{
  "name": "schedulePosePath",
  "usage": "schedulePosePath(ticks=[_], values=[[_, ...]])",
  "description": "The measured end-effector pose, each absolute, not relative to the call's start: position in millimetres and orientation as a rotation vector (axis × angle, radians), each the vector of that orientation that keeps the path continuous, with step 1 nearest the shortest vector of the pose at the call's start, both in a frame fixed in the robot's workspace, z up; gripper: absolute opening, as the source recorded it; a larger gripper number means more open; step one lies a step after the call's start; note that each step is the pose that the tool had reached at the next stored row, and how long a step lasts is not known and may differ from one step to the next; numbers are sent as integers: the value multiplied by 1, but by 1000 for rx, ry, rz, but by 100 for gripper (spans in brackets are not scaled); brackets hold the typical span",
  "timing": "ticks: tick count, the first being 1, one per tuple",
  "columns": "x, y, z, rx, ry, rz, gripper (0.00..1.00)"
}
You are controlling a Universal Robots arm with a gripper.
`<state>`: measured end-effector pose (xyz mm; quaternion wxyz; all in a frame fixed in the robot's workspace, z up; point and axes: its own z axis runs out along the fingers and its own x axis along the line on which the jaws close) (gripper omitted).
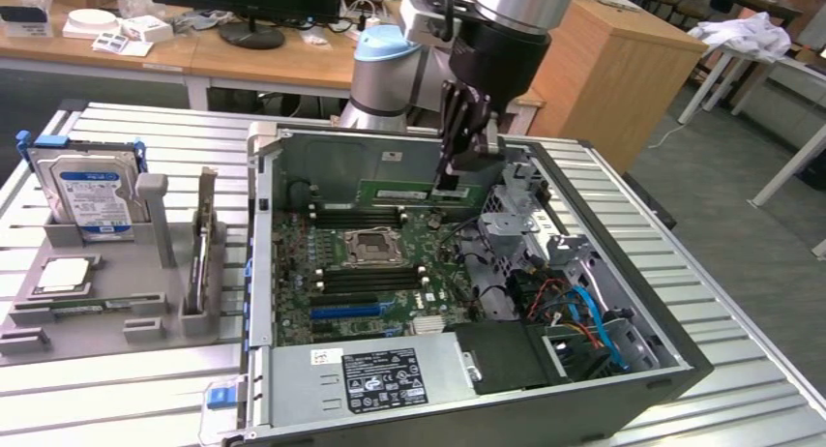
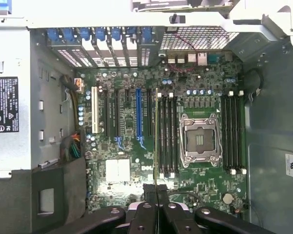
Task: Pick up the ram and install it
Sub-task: 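Pick up the ram and move it above insertion slot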
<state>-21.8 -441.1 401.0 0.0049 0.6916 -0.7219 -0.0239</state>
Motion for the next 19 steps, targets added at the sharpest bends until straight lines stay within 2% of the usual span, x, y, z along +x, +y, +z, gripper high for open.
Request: schedulePosePath(ticks=[19], values=[[-25,-423,400,2166,-2261,-75,11]])
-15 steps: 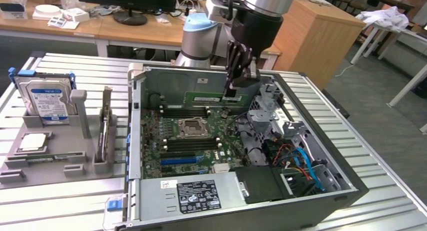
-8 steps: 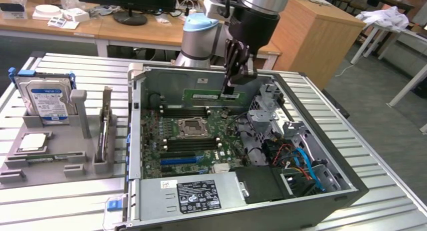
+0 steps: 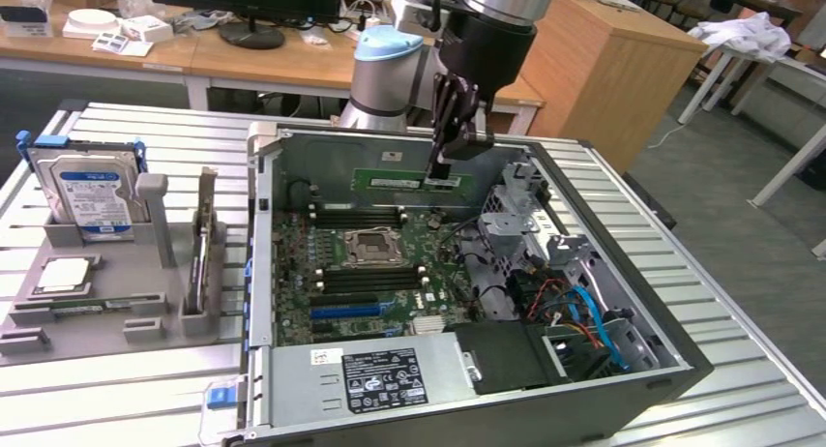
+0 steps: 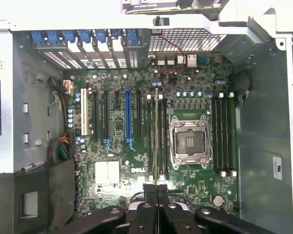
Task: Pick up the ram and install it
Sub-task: 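Pick up the ram and move it above insertion slot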
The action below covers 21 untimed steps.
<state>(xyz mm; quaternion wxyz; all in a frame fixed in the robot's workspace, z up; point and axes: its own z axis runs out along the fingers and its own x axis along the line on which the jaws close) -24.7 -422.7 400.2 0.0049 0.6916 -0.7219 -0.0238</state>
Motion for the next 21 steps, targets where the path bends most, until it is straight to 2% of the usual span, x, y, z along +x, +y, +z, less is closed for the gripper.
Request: schedulePosePath(ticks=[21], values=[[-25,-422,393,2166,-2261,-75,11]])
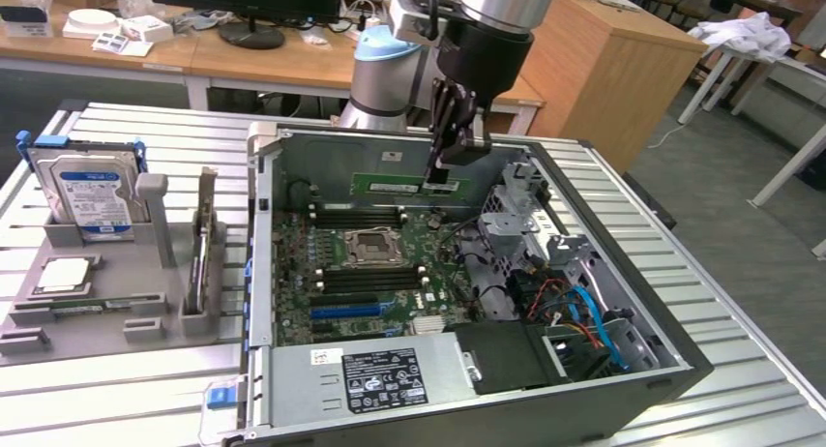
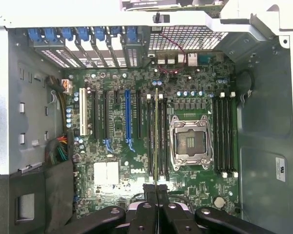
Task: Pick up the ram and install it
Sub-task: 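Pick up the ram and move it above insertion slot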
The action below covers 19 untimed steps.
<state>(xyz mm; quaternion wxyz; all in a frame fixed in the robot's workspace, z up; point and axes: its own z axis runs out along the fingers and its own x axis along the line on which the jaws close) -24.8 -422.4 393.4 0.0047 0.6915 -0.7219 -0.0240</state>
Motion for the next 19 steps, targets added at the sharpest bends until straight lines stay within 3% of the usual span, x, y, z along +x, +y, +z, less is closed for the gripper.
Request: schedulePosePath(ticks=[19], values=[[-26,-408,389,2166,-2261,-75,11]])
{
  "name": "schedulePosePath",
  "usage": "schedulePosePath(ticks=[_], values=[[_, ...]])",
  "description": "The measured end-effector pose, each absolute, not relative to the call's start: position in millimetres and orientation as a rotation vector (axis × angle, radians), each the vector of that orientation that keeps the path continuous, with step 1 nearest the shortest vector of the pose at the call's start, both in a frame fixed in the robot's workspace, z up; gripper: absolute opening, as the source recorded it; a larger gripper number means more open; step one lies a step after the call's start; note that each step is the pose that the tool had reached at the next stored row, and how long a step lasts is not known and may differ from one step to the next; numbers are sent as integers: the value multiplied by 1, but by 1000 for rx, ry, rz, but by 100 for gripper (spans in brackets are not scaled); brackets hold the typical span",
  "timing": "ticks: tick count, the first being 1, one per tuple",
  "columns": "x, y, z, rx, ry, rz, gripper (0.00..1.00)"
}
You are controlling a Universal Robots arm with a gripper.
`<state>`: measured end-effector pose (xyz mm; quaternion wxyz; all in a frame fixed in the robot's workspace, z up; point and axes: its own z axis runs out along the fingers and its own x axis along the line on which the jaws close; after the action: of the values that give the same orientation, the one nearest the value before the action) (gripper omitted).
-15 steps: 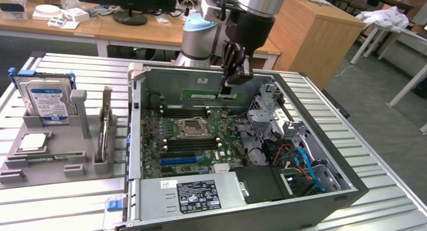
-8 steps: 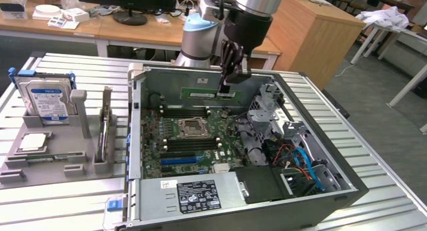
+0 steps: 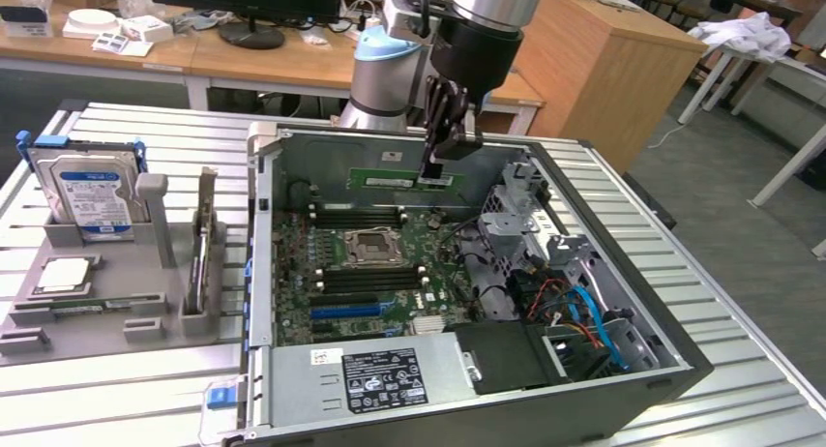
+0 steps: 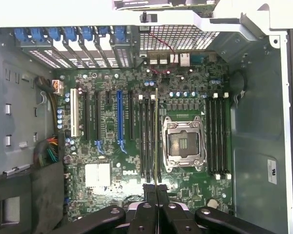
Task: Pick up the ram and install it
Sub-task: 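Pick up the ram and move it above insertion slot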
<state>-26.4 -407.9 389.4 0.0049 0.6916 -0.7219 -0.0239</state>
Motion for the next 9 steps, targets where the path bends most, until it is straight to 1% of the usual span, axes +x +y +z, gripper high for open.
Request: schedulePosePath(ticks=[9], values=[[-26,-407,389,2166,-2261,-75,11]])
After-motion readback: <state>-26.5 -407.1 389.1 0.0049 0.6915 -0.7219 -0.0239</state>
